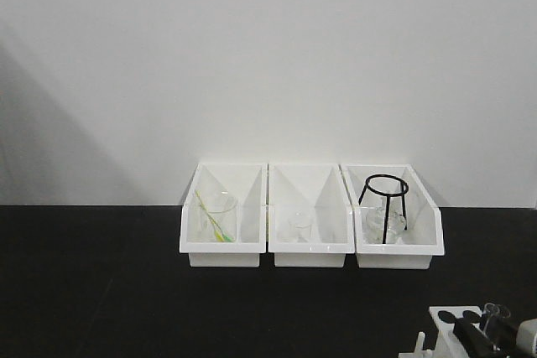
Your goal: Flip and reinsert test tube from rack
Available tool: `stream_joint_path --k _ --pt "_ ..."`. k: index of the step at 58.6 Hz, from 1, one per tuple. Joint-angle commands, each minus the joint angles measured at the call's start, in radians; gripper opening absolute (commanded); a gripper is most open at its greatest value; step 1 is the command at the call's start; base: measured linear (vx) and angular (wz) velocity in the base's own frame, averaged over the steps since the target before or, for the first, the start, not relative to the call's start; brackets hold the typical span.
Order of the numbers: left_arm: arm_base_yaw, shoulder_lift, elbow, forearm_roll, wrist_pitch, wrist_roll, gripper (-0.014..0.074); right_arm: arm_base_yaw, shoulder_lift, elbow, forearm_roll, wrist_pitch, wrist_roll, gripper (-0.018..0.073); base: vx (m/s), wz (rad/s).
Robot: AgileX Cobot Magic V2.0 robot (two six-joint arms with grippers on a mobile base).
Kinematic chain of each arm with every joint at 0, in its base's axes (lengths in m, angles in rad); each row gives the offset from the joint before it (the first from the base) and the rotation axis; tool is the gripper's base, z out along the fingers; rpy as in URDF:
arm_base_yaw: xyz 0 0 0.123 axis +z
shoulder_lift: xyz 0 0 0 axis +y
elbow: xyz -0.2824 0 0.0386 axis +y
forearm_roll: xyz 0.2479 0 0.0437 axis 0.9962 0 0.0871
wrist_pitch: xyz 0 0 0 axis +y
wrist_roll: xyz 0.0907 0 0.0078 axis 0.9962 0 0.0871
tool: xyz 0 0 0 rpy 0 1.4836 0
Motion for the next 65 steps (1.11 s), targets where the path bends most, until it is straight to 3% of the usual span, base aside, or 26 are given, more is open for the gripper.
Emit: stream_joint_path --k 1,18,39,49,65 --pt "-0.007 -0.011 0.000 -0.004 -0.086 0.000 -0.0006 0.001 -0.083 -0.053 -0.015 0.001 0.028 -0.0011 0.00 0.00" --pt "-0.007 -0.011 0.000 -0.004 -0.086 0.000 -0.0006 0.001 -0.330 -0.233 -0.147 0.380 0.199 -0.0009 0.00 0.00" --pt "-0.007 -0.011 0.000 -0.004 -0.086 0.000 -0.0006 0.001 -0.468 -0.441 -0.331 0.601 0.445 -0.0009 0.00 0.00" --pt "-0.007 -0.011 0.000 -0.004 -0.086 0.000 -0.0006 0.001 -0.465 -0.473 -0.580 0.663 0.428 -0.0009 0.00 0.00" --pt "-0.007 -0.011 0.000 -0.004 -0.086 0.000 -0.0006 0.001 -0.465 -0.480 -1.142 0.717 0.426 -0.0008 0.00 0.00"
